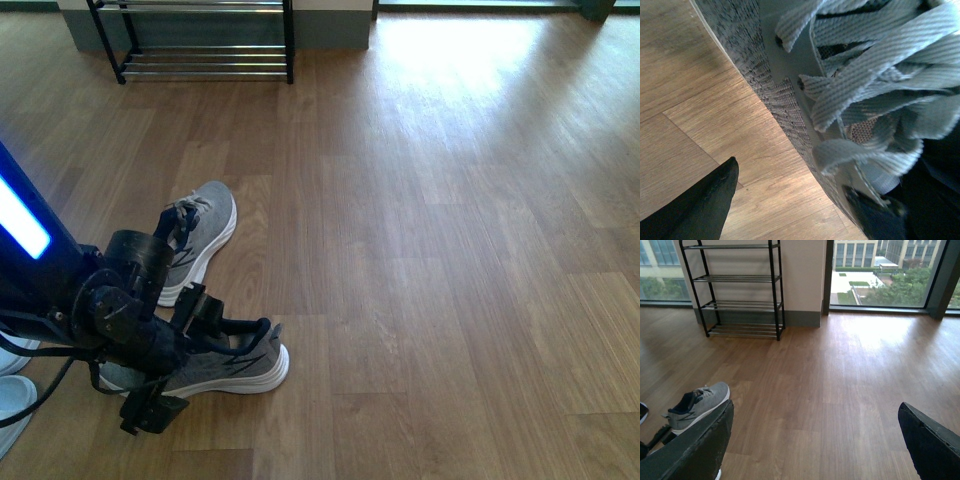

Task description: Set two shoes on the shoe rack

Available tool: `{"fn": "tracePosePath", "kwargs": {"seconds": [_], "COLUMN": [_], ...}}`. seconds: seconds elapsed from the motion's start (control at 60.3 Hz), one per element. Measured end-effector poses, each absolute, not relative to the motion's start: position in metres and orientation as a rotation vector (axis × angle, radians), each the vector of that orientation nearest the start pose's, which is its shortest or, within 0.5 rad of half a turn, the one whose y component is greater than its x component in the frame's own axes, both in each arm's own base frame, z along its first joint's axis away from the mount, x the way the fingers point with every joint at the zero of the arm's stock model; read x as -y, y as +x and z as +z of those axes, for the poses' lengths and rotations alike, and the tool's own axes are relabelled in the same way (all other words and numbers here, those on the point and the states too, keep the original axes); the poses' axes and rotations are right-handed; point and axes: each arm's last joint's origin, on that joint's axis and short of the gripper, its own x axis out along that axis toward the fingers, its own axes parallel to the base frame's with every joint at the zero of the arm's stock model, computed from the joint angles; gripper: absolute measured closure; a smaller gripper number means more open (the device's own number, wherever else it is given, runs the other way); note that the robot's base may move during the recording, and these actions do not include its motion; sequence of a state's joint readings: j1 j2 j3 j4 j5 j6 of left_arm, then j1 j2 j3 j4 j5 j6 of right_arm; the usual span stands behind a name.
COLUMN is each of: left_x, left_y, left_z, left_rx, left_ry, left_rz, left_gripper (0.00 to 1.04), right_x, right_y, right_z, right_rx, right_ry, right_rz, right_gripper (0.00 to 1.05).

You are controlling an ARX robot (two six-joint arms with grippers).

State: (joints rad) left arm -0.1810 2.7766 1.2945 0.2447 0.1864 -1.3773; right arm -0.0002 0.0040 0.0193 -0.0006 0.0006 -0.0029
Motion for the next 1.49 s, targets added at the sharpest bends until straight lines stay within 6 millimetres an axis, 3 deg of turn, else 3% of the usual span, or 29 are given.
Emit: {"fn": "tracePosePath", "kwargs": {"seconds": [0.116, 0.514, 0.813, 0.995, 1.244, 1.327, 1.393, 1.492], "left_x": [0.077, 0.077, 0.059, 0.047, 0.054, 0.052, 0.048, 0.035], "left_y": [0.376, 0.381, 0.378, 0.363, 0.321, 0.297, 0.280, 0.231], "left_z": [-0.142, -0.150, -0.131, -0.085, 0.029, 0.064, 0.079, 0.110], "left_rx": [-1.250, -1.281, -1.264, -1.232, -1.058, -0.996, -0.952, -0.881], "left_ry": [-1.166, -1.010, -0.866, -0.734, -0.394, -0.265, -0.181, -0.040], "left_rz": [0.569, 0.520, 0.564, 0.546, 0.353, 0.318, 0.321, 0.360], "left_gripper": [0.10, 0.65, 1.03, 1.03, 1.03, 1.03, 1.03, 1.03], "right_x": [0.000, 0.000, 0.000, 0.000, 0.000, 0.000, 0.000, 0.000], "right_y": [0.097, 0.097, 0.097, 0.097, 0.097, 0.097, 0.097, 0.097], "right_z": [0.170, 0.170, 0.170, 0.170, 0.170, 0.170, 0.170, 0.170], "right_rx": [0.015, 0.015, 0.015, 0.015, 0.015, 0.015, 0.015, 0.015], "right_ry": [-0.003, -0.002, -0.002, -0.002, -0.002, -0.003, -0.002, -0.002], "right_rz": [-0.001, -0.001, -0.001, -0.001, -0.001, -0.001, -0.001, 0.000], "right_gripper": [0.09, 0.09, 0.09, 0.09, 0.09, 0.09, 0.09, 0.09]}}
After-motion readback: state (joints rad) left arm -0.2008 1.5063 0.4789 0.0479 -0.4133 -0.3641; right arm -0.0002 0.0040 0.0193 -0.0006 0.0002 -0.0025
